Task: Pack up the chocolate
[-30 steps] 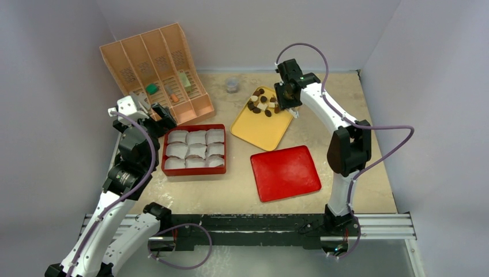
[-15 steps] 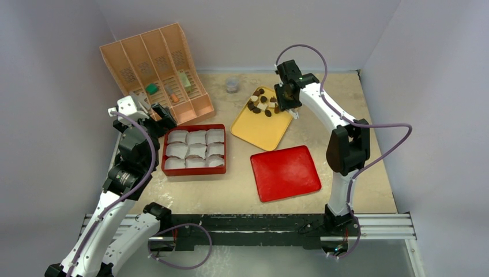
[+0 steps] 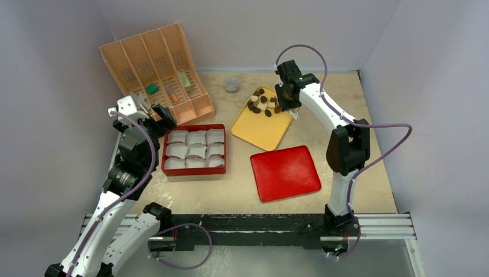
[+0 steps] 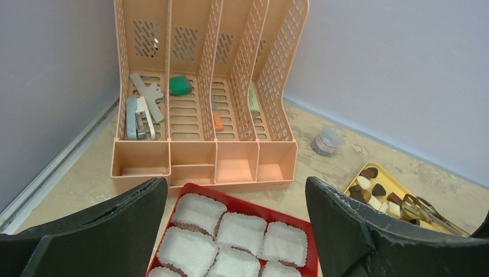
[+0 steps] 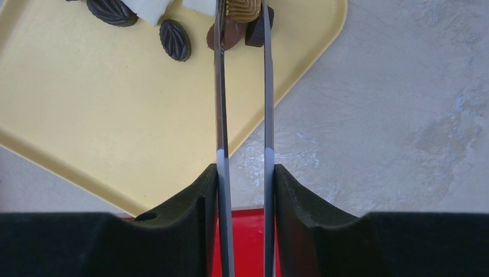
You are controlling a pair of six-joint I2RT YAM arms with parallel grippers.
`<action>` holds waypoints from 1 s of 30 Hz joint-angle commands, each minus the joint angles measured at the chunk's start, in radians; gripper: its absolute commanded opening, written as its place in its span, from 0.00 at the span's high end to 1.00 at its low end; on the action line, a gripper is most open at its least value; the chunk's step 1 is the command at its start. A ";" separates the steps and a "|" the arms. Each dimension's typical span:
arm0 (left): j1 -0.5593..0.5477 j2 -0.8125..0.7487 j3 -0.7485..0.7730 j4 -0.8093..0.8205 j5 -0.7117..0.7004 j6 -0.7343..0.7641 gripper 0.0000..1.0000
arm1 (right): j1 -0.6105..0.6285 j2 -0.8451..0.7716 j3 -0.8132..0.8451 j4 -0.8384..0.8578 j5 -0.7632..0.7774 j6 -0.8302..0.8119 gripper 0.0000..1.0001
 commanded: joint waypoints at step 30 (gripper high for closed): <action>-0.003 -0.014 -0.001 0.040 -0.035 0.000 0.11 | 0.245 -0.290 -0.060 0.066 -0.216 0.056 0.74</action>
